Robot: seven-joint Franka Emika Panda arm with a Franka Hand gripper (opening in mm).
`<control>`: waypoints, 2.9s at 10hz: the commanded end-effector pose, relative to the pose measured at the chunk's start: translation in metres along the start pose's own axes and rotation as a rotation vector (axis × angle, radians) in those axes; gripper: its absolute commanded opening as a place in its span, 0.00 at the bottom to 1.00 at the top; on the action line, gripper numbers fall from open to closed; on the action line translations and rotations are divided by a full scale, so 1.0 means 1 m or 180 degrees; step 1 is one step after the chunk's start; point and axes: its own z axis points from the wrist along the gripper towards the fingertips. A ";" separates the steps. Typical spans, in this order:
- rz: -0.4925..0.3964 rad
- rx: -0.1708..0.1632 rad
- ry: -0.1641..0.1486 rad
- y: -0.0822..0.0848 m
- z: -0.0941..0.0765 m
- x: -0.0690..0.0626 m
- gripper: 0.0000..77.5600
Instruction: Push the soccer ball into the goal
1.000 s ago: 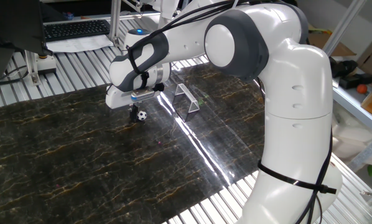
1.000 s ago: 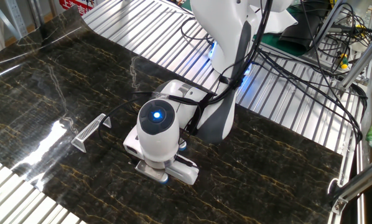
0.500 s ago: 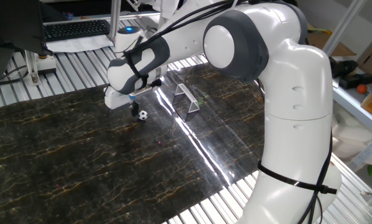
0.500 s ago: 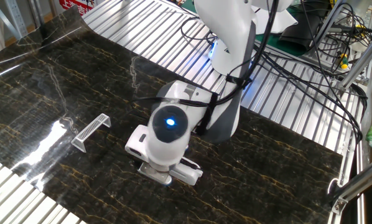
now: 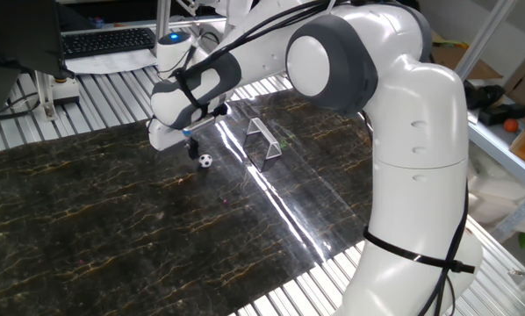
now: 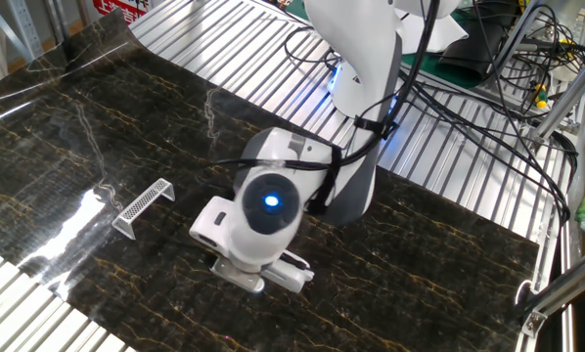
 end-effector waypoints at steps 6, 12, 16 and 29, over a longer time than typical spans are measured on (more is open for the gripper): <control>0.0166 -0.0876 0.0051 0.001 0.017 0.012 0.00; -0.0115 -0.0132 -0.0066 -0.013 0.010 0.007 0.00; -0.0352 0.0734 -0.0260 -0.055 -0.011 -0.006 0.00; 0.0159 -0.0436 0.0038 -0.024 0.011 0.016 0.00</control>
